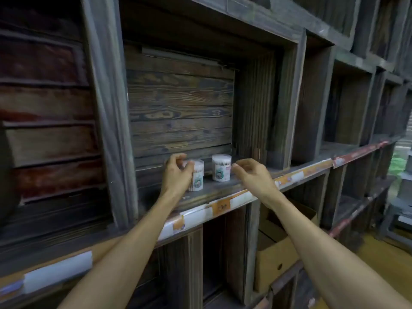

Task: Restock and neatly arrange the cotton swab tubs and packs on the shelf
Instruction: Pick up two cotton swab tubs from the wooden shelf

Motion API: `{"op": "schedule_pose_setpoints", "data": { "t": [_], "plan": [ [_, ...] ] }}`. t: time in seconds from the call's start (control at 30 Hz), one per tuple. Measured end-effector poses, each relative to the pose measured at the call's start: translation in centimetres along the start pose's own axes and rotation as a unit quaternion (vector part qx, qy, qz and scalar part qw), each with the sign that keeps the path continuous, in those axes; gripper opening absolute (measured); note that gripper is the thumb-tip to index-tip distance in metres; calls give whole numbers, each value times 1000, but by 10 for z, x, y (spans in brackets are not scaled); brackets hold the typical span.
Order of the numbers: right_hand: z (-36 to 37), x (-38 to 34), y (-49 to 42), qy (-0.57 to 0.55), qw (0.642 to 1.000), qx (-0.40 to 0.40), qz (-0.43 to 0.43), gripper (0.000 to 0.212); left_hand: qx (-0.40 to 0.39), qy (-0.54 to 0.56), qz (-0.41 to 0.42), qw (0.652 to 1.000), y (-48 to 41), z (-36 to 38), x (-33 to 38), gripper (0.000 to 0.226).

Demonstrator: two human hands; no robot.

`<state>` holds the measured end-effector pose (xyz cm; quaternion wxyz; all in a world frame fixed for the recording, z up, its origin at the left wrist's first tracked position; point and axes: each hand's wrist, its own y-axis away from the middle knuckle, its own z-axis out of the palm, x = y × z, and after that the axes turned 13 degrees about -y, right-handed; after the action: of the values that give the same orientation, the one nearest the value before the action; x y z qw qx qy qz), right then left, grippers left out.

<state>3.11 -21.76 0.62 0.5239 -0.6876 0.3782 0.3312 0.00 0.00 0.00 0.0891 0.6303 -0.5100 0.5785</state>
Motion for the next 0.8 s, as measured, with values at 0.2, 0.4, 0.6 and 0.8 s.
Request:
{"op": "schedule_pose_setpoints", "data": {
  "t": [0.2, 0.4, 0.6, 0.8],
  "plan": [
    [6, 23, -47, -60, 997, 29, 24, 42, -125, -14, -34, 991, -9, 13, -4, 69],
    [25, 45, -77, -102, 994, 3, 35, 64, -103, 302, -136, 938, -24, 22, -1, 62],
    [40, 52, -90, -102, 993, -22, 52, 78, -132, 399, -147, 896, -32, 20, 3, 56],
    [49, 52, -96, -114, 991, -52, 46, 74, -138, 416, -144, 887, -37, 23, 4, 65]
  ]
}}
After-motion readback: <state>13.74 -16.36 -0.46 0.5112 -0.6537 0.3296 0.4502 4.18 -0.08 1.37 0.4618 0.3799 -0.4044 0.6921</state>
